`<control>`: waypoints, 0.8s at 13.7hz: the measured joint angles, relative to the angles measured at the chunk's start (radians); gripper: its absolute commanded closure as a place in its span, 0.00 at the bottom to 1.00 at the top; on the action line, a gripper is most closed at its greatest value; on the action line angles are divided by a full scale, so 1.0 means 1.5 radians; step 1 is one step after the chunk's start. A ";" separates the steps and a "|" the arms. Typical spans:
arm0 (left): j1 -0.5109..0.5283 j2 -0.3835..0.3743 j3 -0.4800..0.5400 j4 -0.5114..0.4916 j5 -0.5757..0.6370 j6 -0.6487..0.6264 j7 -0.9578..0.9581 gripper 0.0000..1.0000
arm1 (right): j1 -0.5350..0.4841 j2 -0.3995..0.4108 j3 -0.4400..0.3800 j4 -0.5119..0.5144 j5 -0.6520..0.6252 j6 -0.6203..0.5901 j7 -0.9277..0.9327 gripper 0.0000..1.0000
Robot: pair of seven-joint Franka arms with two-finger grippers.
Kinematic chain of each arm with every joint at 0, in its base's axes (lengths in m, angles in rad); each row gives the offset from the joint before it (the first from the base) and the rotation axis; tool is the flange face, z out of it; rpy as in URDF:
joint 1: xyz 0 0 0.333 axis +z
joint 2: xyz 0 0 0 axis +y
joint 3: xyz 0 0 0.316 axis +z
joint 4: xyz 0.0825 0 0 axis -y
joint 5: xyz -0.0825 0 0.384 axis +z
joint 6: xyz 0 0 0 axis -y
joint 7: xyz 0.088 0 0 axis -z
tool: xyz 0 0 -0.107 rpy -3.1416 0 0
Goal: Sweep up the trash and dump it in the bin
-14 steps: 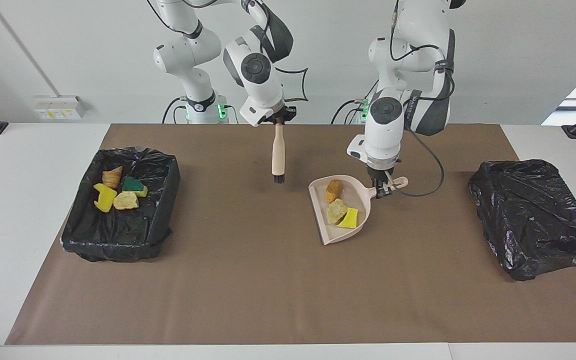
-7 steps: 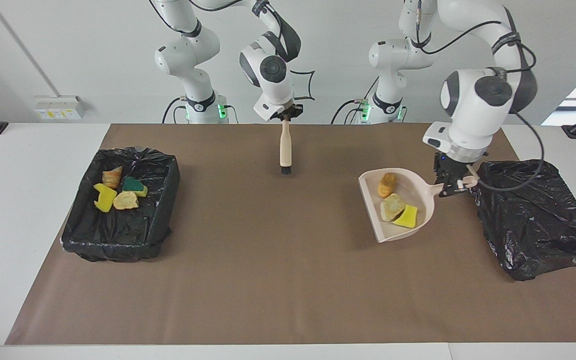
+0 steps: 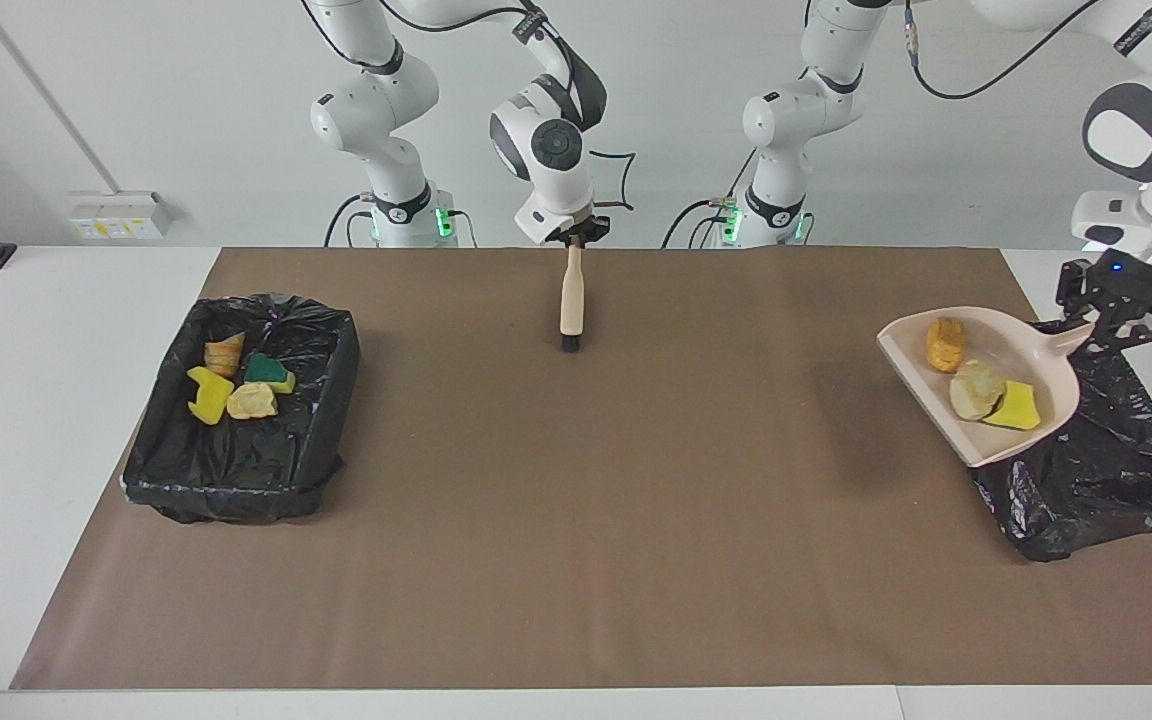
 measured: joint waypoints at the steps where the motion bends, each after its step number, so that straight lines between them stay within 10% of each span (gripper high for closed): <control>1: 0.023 0.013 0.000 0.019 -0.001 0.000 0.020 1.00 | 0.004 0.004 0.000 0.000 -0.002 0.007 -0.002 1.00; 7: 0.089 0.061 0.002 0.067 0.073 0.038 0.074 1.00 | -0.009 0.015 -0.005 0.001 -0.013 0.032 -0.017 1.00; 11: 0.089 0.097 0.000 0.067 0.167 0.129 0.074 1.00 | -0.009 0.025 -0.004 0.001 -0.013 0.045 -0.019 0.00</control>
